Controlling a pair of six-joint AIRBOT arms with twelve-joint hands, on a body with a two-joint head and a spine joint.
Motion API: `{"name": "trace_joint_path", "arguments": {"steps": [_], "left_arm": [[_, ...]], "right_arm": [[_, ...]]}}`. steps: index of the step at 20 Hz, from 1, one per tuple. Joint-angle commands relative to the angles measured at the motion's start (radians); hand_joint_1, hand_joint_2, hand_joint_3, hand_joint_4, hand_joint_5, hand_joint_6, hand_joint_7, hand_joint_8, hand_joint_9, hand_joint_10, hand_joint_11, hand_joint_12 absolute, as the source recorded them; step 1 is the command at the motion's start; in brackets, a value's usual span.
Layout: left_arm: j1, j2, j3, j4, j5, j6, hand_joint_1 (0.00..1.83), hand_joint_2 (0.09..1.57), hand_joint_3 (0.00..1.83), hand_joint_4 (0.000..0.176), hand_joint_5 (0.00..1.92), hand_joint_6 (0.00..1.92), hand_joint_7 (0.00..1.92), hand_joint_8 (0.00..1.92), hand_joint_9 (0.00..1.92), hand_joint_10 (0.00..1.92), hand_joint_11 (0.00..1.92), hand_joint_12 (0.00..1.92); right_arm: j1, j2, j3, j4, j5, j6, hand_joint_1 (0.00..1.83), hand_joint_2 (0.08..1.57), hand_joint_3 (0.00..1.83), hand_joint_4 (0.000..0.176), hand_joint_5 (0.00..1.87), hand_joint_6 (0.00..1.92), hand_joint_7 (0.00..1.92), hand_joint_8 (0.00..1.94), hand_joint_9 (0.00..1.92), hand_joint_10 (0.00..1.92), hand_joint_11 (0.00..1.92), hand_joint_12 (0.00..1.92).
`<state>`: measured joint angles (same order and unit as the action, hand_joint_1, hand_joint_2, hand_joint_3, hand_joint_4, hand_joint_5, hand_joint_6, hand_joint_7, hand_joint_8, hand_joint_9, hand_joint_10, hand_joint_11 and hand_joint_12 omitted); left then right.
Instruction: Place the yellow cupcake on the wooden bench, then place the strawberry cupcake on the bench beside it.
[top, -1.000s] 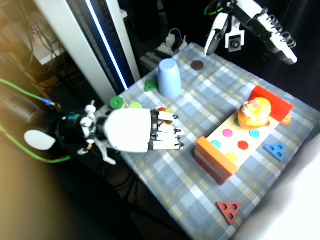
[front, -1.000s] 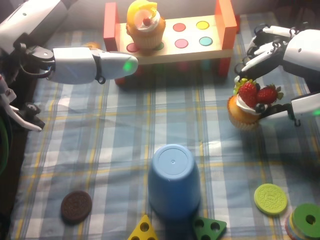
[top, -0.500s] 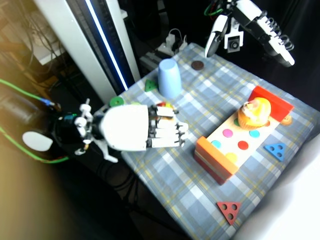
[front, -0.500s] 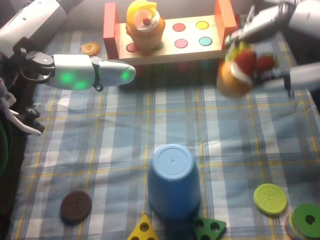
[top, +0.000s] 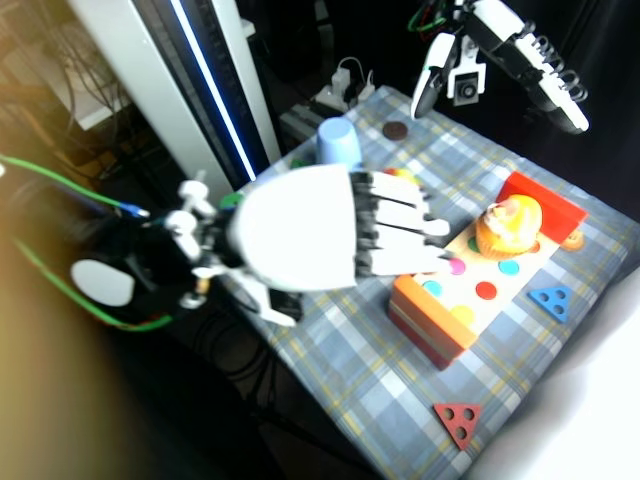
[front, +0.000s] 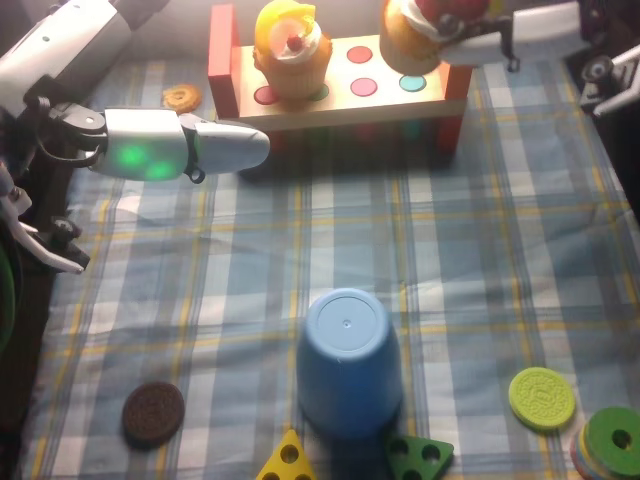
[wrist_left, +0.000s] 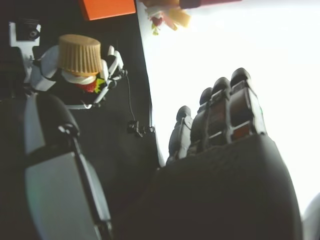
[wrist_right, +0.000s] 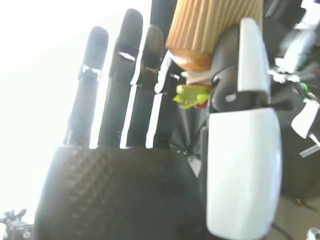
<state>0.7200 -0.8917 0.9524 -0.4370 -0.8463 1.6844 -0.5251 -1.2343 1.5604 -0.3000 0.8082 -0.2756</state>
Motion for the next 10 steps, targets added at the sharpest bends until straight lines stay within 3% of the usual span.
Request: {"name": "trace_joint_path", "arguments": {"steps": [1,2,3,4,5,6,7,8,9,10], "left_arm": [[-0.007,0.003,0.003,0.021,-0.117,-0.009,0.84,0.78,0.0,0.176,0.0,0.0,0.0,0.0,0.01,0.0,0.0,0.0],[-0.007,0.002,0.004,0.021,-0.116,-0.009,0.84,0.78,0.0,0.176,0.0,0.0,0.0,0.0,0.0,0.0,0.0,0.0],[-0.007,0.002,0.005,0.021,-0.114,-0.009,0.83,0.79,0.01,0.176,0.0,0.0,0.0,0.0,0.0,0.0,0.0,0.0],[-0.007,0.001,0.005,0.021,-0.113,-0.009,0.84,0.78,0.0,0.176,0.0,0.0,0.0,0.0,0.0,0.0,0.0,0.0],[-0.007,0.001,0.006,0.022,-0.113,-0.009,0.85,0.77,0.0,0.176,0.0,0.0,0.0,0.0,0.0,0.0,0.0,0.0],[-0.007,0.0,0.006,0.023,-0.113,-0.009,0.89,0.77,0.0,0.176,0.0,0.0,0.0,0.0,0.0,0.0,0.0,0.0],[-0.007,-0.001,0.006,0.024,-0.112,-0.009,0.91,0.76,0.0,0.176,0.0,0.0,0.0,0.0,0.01,0.0,0.0,0.0],[-0.007,-0.001,0.007,0.025,-0.109,-0.011,0.9,0.76,0.0,0.176,0.0,0.0,0.0,0.0,0.0,0.0,0.0,0.0],[-0.007,-0.002,0.008,0.026,-0.108,-0.014,0.91,0.77,0.0,0.176,0.0,0.0,0.0,0.0,0.0,0.0,0.0,0.0],[-0.007,-0.004,0.009,0.027,-0.107,-0.016,0.9,0.77,0.0,0.176,0.0,0.0,0.0,0.0,0.0,0.0,0.0,0.0]], "right_arm": [[0.024,-0.016,0.013,0.028,0.056,0.006,1.25,1.04,0.0,0.032,1.16,0.72,1.14,0.71,0.83,0.65,0.04,1.52],[0.031,-0.026,0.023,0.022,0.04,0.006,1.25,1.07,0.0,0.0,1.13,0.85,1.01,0.81,0.74,0.44,0.01,1.32],[0.043,-0.042,0.039,0.009,0.014,0.006,1.25,1.1,0.01,0.0,1.19,0.62,0.86,1.17,0.66,0.78,0.03,1.54],[0.056,-0.06,0.055,-0.006,-0.014,0.006,1.25,1.11,0.0,0.0,1.21,0.48,0.81,1.33,0.54,1.16,0.03,1.76],[0.069,-0.075,0.071,-0.023,-0.04,0.006,1.21,1.04,0.0,0.0,1.22,0.55,0.72,0.64,0.37,0.81,0.01,1.37],[0.078,-0.087,0.084,-0.039,-0.064,0.006,1.19,1.03,0.0,0.0,1.2,0.6,0.57,0.15,0.21,0.23,0.0,0.64],[0.087,-0.1,0.097,-0.055,-0.087,0.006,1.19,1.03,0.0,0.0,1.17,0.66,0.8,0.14,0.44,0.29,0.0,0.81],[0.098,-0.115,0.112,-0.073,-0.112,0.006,1.25,1.04,0.0,0.0,1.25,0.44,1.0,0.84,0.79,0.74,0.21,1.37],[0.107,-0.129,0.127,-0.091,-0.133,0.006,1.26,1.03,0.0,0.0,1.19,0.54,1.16,0.78,0.97,0.79,0.48,1.45],[0.113,-0.141,0.138,-0.103,-0.151,0.006,1.26,1.03,0.0,0.015,1.17,0.63,1.18,0.72,0.97,0.69,0.5,1.42]]}}
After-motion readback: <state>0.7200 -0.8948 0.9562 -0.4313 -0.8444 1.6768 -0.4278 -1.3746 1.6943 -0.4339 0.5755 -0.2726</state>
